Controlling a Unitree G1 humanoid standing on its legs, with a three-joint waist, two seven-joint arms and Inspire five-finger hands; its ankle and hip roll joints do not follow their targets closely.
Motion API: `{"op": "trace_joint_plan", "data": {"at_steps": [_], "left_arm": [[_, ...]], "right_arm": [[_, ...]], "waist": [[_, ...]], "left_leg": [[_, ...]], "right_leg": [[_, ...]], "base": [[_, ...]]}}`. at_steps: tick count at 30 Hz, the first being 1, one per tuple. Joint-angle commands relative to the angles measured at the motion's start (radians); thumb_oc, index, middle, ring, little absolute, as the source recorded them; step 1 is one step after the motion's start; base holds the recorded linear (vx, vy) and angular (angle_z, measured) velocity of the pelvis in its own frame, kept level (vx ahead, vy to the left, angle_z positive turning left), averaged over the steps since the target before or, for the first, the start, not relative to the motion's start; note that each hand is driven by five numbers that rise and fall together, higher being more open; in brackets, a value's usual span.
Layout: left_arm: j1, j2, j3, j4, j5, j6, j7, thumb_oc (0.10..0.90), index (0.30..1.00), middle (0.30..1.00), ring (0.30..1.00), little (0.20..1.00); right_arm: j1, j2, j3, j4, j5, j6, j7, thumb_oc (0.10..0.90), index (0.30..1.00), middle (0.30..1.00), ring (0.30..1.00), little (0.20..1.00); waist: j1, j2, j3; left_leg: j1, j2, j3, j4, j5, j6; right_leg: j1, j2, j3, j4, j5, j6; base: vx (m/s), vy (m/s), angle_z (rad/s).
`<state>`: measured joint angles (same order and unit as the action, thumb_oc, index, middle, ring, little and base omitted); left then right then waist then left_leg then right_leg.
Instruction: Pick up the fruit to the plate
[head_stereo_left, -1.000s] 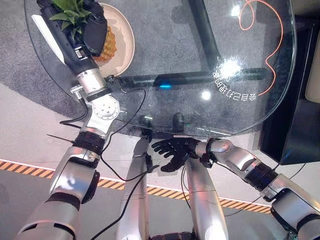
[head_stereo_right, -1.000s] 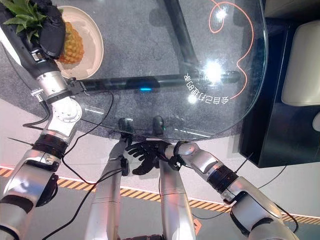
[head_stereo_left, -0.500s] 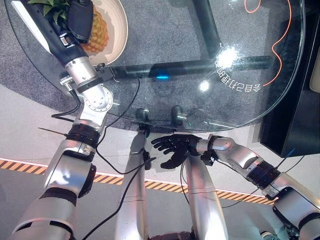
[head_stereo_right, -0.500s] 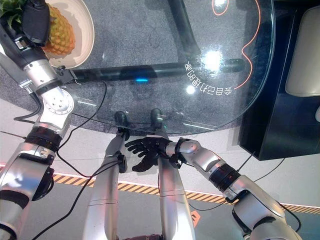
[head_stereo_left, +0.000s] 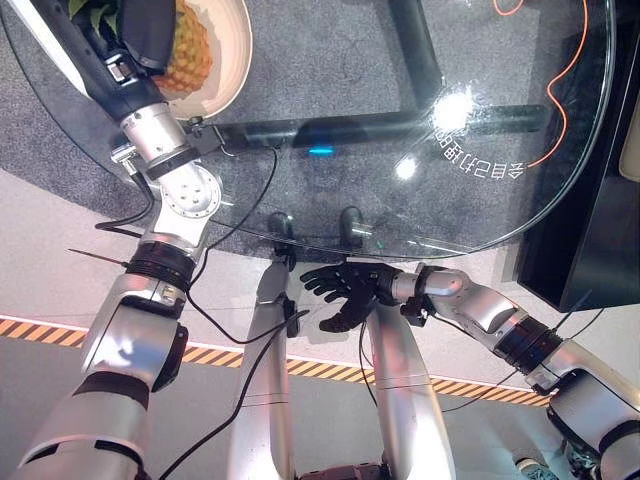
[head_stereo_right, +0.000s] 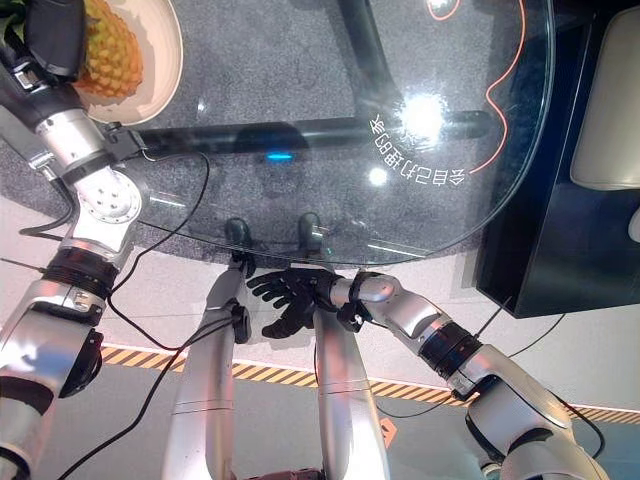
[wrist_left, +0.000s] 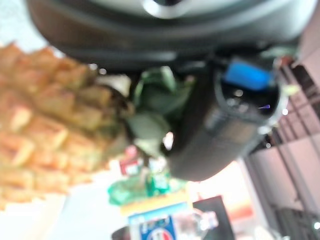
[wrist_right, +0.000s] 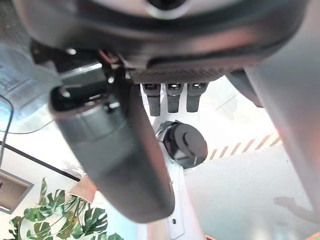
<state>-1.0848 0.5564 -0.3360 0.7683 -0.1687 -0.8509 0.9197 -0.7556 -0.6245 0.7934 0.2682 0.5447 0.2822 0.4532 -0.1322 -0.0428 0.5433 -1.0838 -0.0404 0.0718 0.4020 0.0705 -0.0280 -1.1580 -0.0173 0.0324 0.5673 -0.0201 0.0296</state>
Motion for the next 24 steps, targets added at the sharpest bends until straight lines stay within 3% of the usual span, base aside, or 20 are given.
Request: {"op": "trace_joint_plan", "data": {"at_steps": [1, 2, 3, 17, 24], "left_arm": [[-0.043, 0.005, 0.006, 0.031, -0.029, -0.022, -0.045, 0.355, 0.519, 0.519, 0.519, 0.455], [-0.039, 0.001, 0.005, 0.027, -0.035, -0.018, -0.059, 0.682, 0.799, 0.799, 0.799, 0.782], [-0.033, -0.001, 0.006, 0.022, -0.039, -0.01, -0.068, 0.8, 0.9, 0.9, 0.9, 0.9], [0.036, -0.021, 0.009, -0.024, -0.025, 0.024, -0.112, 0.8, 0.9, 0.9, 0.9, 0.9], [0.065, -0.013, 0.003, -0.053, -0.039, 0.061, -0.198, 0.8, 0.9, 0.9, 0.9, 0.9]], "right_arm": [[0.037, 0.049, 0.05, -0.044, 0.054, -0.047, 0.018, 0.8, 0.9, 0.9, 0.9, 0.9], [0.035, 0.049, 0.049, -0.049, 0.056, -0.043, 0.015, 0.8, 0.9, 0.9, 0.9, 0.9], [0.036, 0.048, 0.046, -0.054, 0.061, -0.041, 0.013, 0.8, 0.9, 0.9, 0.9, 0.9], [0.054, 0.062, 0.029, -0.043, 0.038, -0.049, 0.014, 0.8, 0.9, 0.9, 0.9, 0.9], [0.068, 0.071, 0.024, -0.043, 0.029, -0.053, 0.014, 0.8, 0.9, 0.9, 0.9, 0.9]], "waist": [[0.012, -0.007, -0.023], [0.013, -0.006, -0.023], [0.015, -0.004, -0.023], [0.033, 0.007, -0.023], [0.043, 0.015, -0.023]], "left_leg": [[-0.007, -0.043, -0.023, 0.109, -0.075, -0.038], [-0.003, -0.043, -0.024, 0.105, -0.073, -0.037], [0.002, -0.045, -0.026, 0.103, -0.072, -0.038], [0.103, -0.045, -0.046, 0.042, -0.045, -0.043], [0.163, -0.044, -0.057, 0.013, -0.036, -0.045]], "right_leg": [[0.034, 0.038, -0.003, -0.104, 0.067, 0.024], [0.038, 0.037, -0.005, -0.105, 0.067, 0.024], [0.042, 0.038, -0.006, -0.104, 0.065, 0.024], [0.146, 0.036, -0.026, -0.149, 0.051, 0.014], [0.209, 0.032, -0.038, -0.168, 0.042, 0.011]], "base": [[-0.04, -0.055, 0.01], [-0.03, -0.049, 0.02], [-0.03, -0.052, 0.01], [-0.04, -0.06, 0.03], [-0.03, -0.067, 0.03]]}}
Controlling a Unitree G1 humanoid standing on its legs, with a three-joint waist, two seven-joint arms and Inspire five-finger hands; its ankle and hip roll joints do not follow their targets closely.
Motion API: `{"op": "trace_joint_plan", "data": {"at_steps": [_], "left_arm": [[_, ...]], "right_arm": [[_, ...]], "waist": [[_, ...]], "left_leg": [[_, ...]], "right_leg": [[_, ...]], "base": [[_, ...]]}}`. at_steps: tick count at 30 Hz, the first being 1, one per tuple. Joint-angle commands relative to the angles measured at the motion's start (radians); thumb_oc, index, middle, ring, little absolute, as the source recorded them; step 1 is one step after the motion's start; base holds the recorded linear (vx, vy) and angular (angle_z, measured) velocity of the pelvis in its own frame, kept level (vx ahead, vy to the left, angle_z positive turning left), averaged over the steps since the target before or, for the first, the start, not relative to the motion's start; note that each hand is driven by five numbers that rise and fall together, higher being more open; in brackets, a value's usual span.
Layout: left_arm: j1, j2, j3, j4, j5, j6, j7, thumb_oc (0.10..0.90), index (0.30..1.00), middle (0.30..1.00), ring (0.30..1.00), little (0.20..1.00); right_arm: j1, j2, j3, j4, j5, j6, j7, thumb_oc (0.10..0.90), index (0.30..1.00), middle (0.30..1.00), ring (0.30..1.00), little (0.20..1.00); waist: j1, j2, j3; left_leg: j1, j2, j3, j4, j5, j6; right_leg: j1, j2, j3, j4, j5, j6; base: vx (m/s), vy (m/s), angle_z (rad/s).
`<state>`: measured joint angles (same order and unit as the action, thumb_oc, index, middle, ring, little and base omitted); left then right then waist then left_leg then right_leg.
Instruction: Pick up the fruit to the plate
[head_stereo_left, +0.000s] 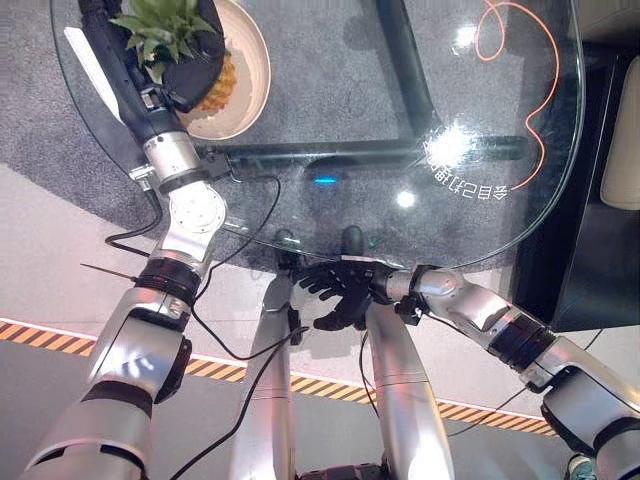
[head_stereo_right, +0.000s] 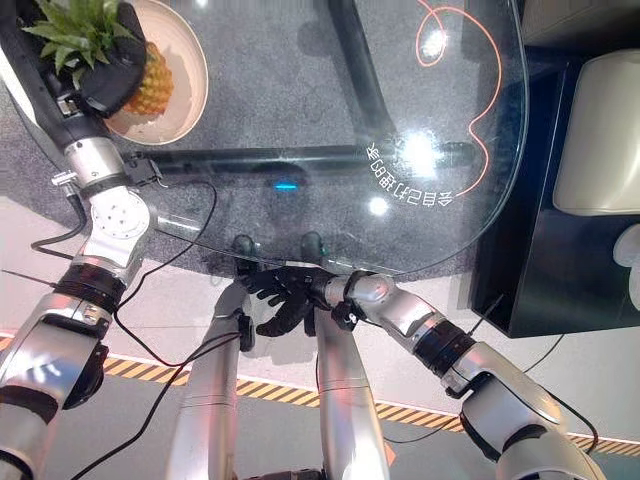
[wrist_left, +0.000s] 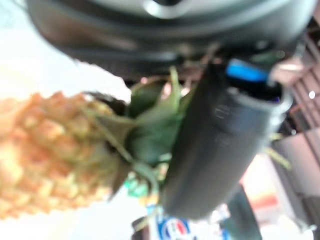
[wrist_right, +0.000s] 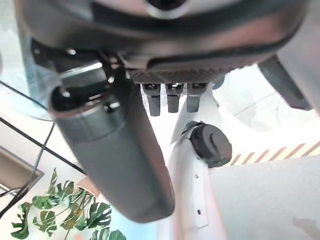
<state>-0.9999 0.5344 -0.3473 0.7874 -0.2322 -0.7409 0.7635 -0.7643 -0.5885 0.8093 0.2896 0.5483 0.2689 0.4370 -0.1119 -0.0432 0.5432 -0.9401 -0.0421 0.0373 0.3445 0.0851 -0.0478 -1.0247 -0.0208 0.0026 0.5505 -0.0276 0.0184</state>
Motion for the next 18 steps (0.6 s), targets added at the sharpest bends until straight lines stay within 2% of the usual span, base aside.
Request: {"op": "trace_joint_plan", "data": {"at_steps": [1, 3, 12, 18], "left_arm": [[-0.018, 0.01, 0.013, -0.073, 0.024, -0.045, -0.055, 0.8, 0.9, 0.9, 0.9, 0.9], [-0.009, 0.015, 0.009, -0.079, 0.005, -0.022, -0.119, 0.8, 0.9, 0.9, 0.9, 0.9], [0.068, 0.027, 0.03, -0.11, -0.043, 0.017, -0.15, 0.8, 0.9, 0.9, 0.9, 0.9], [0.098, 0.034, 0.048, -0.11, -0.114, 0.028, -0.234, 0.8, 0.9, 0.9, 0.9, 0.9]], "right_arm": [[0.077, 0.036, 0.007, -0.064, 0.025, -0.04, 0.031, 0.8, 0.9, 0.9, 0.9, 0.9], [0.078, 0.036, 0.001, -0.068, 0.019, -0.039, 0.035, 0.8, 0.9, 0.9, 0.9, 0.9], [0.116, 0.032, -0.009, -0.096, -0.003, -0.04, 0.031, 0.8, 0.9, 0.9, 0.9, 0.9], [0.133, 0.032, -0.011, -0.096, -0.008, -0.056, 0.035, 0.8, 0.9, 0.9, 0.9, 0.9]], "waist": [[0.024, 0.016, -0.023], [0.027, 0.019, -0.023], [0.036, 0.026, -0.023], [0.039, 0.03, -0.023]], "left_leg": [[0.023, -0.042, -0.023, 0.068, -0.05, -0.025], [0.038, -0.041, -0.025, 0.055, -0.044, -0.025], [0.083, -0.034, -0.029, 0.031, -0.036, -0.03], [0.109, -0.028, -0.031, 0.025, -0.034, -0.035]], "right_leg": [[0.08, 0.036, -0.01, -0.153, 0.049, 0.022], [0.097, 0.035, -0.015, -0.162, 0.049, 0.02], [0.151, 0.03, -0.037, -0.181, 0.037, 0.015], [0.18, 0.03, -0.049, -0.179, 0.026, 0.009]], "base": [[-0.02, -0.063, 0.03], [-0.03, -0.063, 0.01], [-0.02, -0.066, 0.0], [0.0, -0.064, 0.06]]}}
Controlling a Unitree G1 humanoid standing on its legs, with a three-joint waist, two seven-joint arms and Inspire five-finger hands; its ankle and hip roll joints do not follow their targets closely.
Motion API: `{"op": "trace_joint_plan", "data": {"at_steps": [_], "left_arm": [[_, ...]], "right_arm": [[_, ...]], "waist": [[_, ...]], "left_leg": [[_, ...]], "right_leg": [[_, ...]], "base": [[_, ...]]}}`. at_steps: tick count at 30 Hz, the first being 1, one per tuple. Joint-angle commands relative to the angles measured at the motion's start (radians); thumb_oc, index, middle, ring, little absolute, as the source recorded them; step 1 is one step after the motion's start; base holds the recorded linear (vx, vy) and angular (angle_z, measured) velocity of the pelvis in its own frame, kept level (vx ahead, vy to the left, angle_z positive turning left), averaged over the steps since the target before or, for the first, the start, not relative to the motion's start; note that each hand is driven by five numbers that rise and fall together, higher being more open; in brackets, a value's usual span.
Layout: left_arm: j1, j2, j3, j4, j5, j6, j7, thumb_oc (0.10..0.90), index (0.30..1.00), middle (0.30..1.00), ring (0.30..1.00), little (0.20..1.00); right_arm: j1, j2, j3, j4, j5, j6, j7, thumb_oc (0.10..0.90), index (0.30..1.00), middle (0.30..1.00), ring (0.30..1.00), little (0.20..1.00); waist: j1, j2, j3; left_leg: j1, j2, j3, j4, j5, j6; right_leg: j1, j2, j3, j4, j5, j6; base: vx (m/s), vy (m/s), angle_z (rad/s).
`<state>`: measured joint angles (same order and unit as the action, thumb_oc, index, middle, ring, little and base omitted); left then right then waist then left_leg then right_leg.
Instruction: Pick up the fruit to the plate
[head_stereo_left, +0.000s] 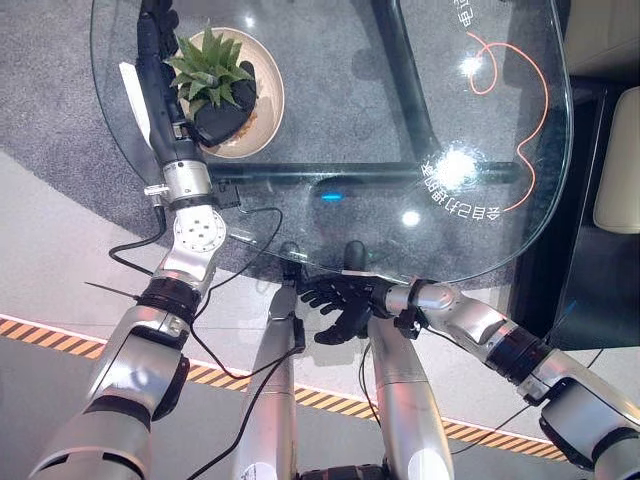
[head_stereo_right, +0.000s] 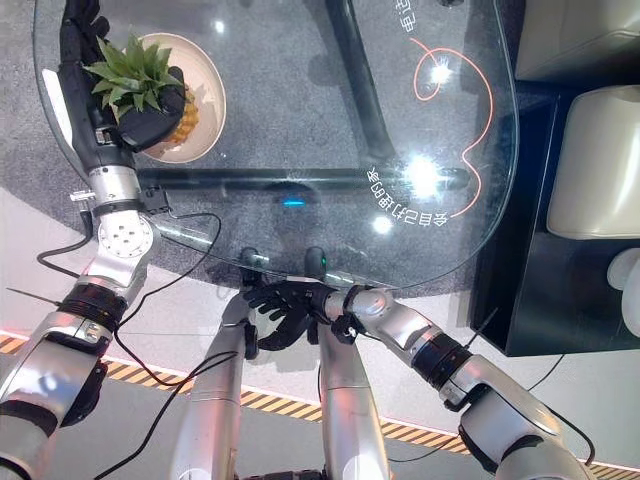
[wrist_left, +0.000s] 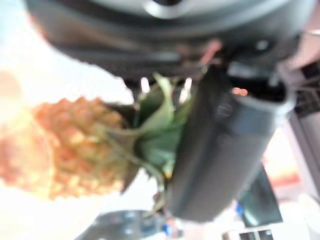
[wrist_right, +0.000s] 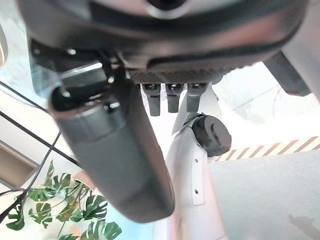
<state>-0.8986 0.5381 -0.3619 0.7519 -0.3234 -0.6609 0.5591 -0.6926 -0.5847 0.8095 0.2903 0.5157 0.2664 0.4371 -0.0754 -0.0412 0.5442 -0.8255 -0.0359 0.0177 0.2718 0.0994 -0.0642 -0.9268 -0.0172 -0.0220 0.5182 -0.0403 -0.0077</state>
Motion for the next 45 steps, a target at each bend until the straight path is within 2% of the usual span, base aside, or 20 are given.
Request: {"op": "trace_joint_plan", "data": {"at_steps": [1, 16, 21, 32, 37, 40, 45], "left_arm": [[0.0, 0.033, 0.064, -0.074, -0.03, -0.051, -0.036, 0.8, 0.9, 0.9, 0.9, 0.9], [0.03, 0.054, 0.101, -0.046, -0.115, -0.058, -0.084, 0.8, 0.9, 0.9, 0.9, 0.9], [0.055, 0.057, 0.109, -0.047, -0.129, -0.043, -0.114, 0.8, 0.9, 0.9, 0.9, 0.9], [0.189, 0.04, 0.153, -0.08, -0.266, -0.004, -0.302, 0.8, 0.9, 0.9, 0.9, 0.9], [0.254, 0.016, 0.146, -0.118, -0.338, 0.084, -0.446, 0.8, 0.9, 0.9, 0.9, 0.9], [0.306, 0.002, 0.134, -0.151, -0.336, 0.095, -0.479, 0.8, 0.9, 0.9, 0.9, 0.9], [0.387, -0.015, 0.135, -0.209, -0.333, 0.095, -0.468, 0.8, 0.9, 0.9, 0.9, 0.9]], "right_arm": [[0.065, 0.028, -0.011, -0.102, 0.025, -0.052, 0.034, 0.8, 0.9, 0.9, 0.9, 0.9], [0.107, 0.038, -0.012, -0.108, -0.014, -0.061, 0.019, 0.8, 0.9, 0.9, 0.9, 0.9], [0.122, 0.04, -0.01, -0.119, -0.027, -0.062, 0.013, 0.8, 0.9, 0.9, 0.9, 0.9], [0.167, 0.031, -0.029, -0.134, -0.066, -0.071, 0.005, 0.8, 0.9, 0.9, 0.9, 0.9], [0.183, 0.03, -0.039, -0.151, -0.072, -0.064, -0.004, 0.8, 0.9, 0.9, 0.9, 0.9], [0.198, 0.023, -0.054, -0.17, -0.077, -0.055, -0.002, 0.8, 0.9, 0.9, 0.9, 0.9], [0.225, 0.016, -0.068, -0.178, -0.091, -0.066, 0.003, 0.8, 0.9, 0.9, 0.9, 0.9]], "waist": [[0.002, 0.029, -0.024], [0.005, 0.036, -0.024], [0.007, 0.038, -0.024], [0.021, 0.043, -0.024], [0.028, 0.046, -0.024], [0.032, 0.05, -0.024], [0.042, 0.057, -0.024]], "left_leg": [[-0.002, -0.034, -0.011, 0.098, -0.048, -0.02], [0.031, -0.023, -0.003, 0.094, -0.051, -0.026], [0.053, -0.024, -0.004, 0.085, -0.052, -0.025], [0.106, -0.031, -0.014, 0.082, -0.062, -0.019], [0.118, -0.033, -0.02, 0.089, -0.068, -0.016], [0.126, -0.034, -0.022, 0.081, -0.064, -0.013], [0.14, -0.04, -0.03, 0.074, -0.064, -0.008]], "right_leg": [[0.085, 0.026, -0.026, -0.145, 0.037, 0.035], [0.122, 0.018, -0.041, -0.137, 0.018, 0.026], [0.145, 0.016, -0.042, -0.143, 0.015, 0.025], [0.204, 0.013, -0.042, -0.148, 0.005, 0.02], [0.219, 0.009, -0.043, -0.146, 0.002, 0.021], [0.227, 0.01, -0.043, -0.15, 0.004, 0.021], [0.241, 0.011, -0.043, -0.155, 0.003, 0.02]], "base": [[0.01, -0.057, -0.02], [0.0, -0.01, 0.0], [0.0, 0.0, 0.0], [0.01, -0.01, 0.03], [0.0, -0.006, 0.0], [0.0, 0.0, 0.0], [0.0, -0.007, 0.0]]}}
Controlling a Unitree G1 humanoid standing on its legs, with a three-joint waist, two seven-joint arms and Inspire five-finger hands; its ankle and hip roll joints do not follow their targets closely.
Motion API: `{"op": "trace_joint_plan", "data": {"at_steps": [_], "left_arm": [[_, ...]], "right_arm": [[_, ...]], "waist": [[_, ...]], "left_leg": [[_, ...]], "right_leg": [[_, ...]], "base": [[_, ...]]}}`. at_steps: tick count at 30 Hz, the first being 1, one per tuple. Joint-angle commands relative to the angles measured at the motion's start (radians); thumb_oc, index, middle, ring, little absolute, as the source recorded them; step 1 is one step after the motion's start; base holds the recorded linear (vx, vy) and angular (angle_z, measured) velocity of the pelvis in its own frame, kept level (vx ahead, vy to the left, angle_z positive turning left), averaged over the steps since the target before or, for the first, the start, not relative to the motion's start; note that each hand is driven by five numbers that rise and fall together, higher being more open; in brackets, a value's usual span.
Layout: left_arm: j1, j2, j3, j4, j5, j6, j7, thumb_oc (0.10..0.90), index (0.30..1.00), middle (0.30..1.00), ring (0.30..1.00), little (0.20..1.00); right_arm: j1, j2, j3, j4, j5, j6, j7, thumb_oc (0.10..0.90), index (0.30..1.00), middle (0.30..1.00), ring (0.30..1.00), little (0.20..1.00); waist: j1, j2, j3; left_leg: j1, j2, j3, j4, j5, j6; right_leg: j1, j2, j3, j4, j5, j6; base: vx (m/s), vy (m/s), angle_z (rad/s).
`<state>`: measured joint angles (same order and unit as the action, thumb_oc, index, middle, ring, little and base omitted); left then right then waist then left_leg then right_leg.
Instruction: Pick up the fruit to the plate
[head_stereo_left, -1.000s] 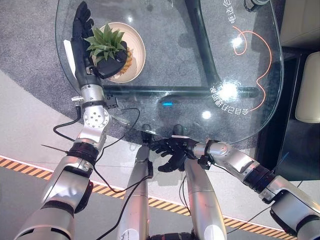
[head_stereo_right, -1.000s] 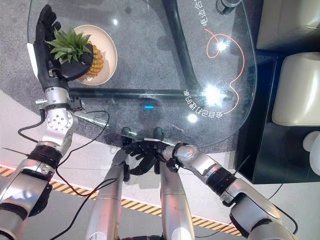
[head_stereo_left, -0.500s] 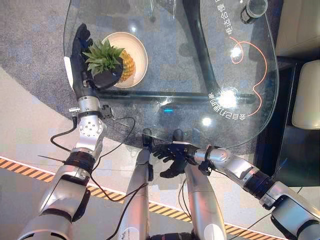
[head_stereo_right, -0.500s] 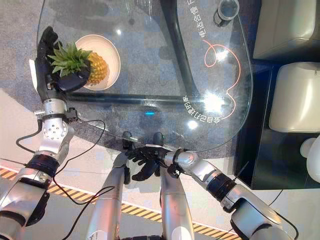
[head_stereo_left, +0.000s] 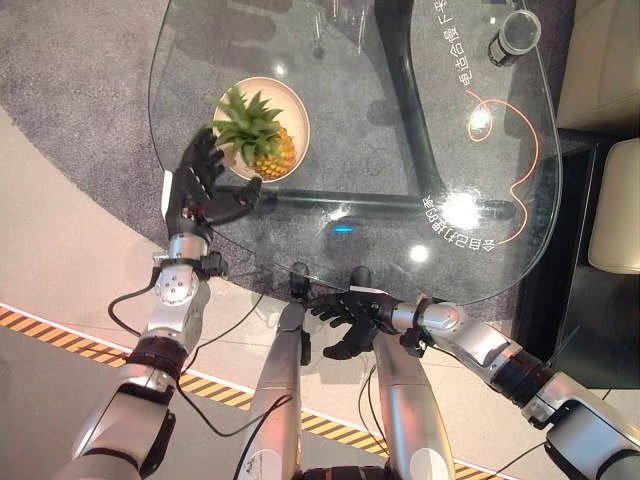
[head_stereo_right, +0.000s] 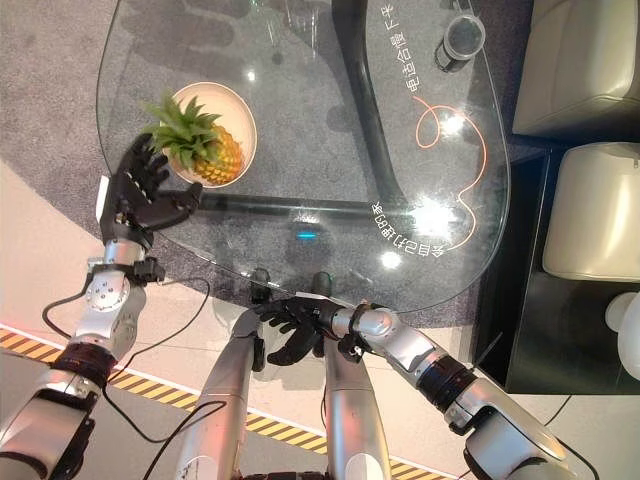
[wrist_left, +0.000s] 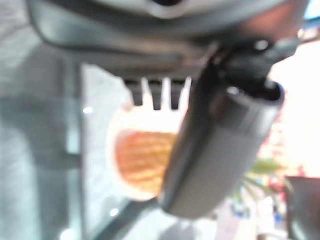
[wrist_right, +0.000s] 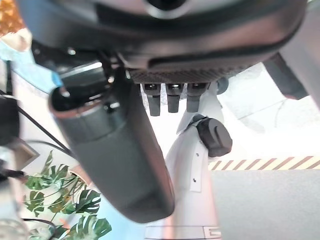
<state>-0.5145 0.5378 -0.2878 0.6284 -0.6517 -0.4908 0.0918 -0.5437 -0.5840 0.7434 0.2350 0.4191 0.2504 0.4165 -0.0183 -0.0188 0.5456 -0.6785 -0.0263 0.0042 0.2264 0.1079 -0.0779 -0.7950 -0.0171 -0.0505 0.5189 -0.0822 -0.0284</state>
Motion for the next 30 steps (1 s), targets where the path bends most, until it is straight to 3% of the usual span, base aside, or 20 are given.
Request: {"op": "trace_joint_plan", "data": {"at_steps": [1, 12, 17, 30], "left_arm": [[0.017, -0.014, 0.06, -0.096, -0.013, -0.066, 0.008, 0.8, 0.9, 0.9, 0.9, 0.9], [0.058, -0.011, 0.082, -0.093, -0.068, -0.046, -0.016, 0.8, 0.9, 0.9, 0.9, 0.9], [0.089, -0.026, 0.079, -0.068, -0.114, -0.001, -0.059, 0.8, 0.9, 0.9, 0.9, 0.9], [0.339, -0.128, 0.056, -0.056, -0.131, 0.137, -0.105, 0.8, 0.9, 0.9, 0.9, 0.9]], "right_arm": [[0.075, 0.015, -0.004, -0.124, 0.006, -0.048, 0.022, 0.8, 0.9, 0.9, 0.9, 0.9], [0.082, 0.014, -0.021, -0.091, 0.004, -0.069, 0.04, 0.8, 0.9, 0.9, 0.9, 0.9], [0.09, 0.024, -0.03, -0.07, -0.007, -0.083, 0.025, 0.8, 0.9, 0.9, 0.9, 0.9], [0.238, 0.064, -0.151, 0.081, -0.032, -0.157, -0.12, 0.8, 0.9, 0.9, 0.9, 0.9]], "waist": [[-0.012, 0.036, -0.026], [-0.006, 0.039, -0.026], [-0.001, 0.037, -0.026], [0.026, 0.029, -0.045]], "left_leg": [[-0.001, -0.05, -0.018, 0.121, -0.073, 0.005], [0.058, -0.049, -0.03, 0.097, -0.068, 0.005], [0.11, -0.051, -0.039, 0.073, -0.061, 0.003], [0.388, -0.032, -0.074, -0.072, -0.055, -0.001]], "right_leg": [[0.116, 0.01, -0.016, -0.153, 0.042, 0.04], [0.171, 0.011, -0.016, -0.165, 0.035, 0.037], [0.224, 0.008, -0.023, -0.184, 0.036, 0.04], [0.515, 0.001, -0.046, -0.311, 0.037, 0.054]], "base": [[0.0, 0.0, 0.0], [-0.01, -0.025, 0.02], [-0.02, -0.045, 0.03], [0.0, -0.053, 0.07]]}}
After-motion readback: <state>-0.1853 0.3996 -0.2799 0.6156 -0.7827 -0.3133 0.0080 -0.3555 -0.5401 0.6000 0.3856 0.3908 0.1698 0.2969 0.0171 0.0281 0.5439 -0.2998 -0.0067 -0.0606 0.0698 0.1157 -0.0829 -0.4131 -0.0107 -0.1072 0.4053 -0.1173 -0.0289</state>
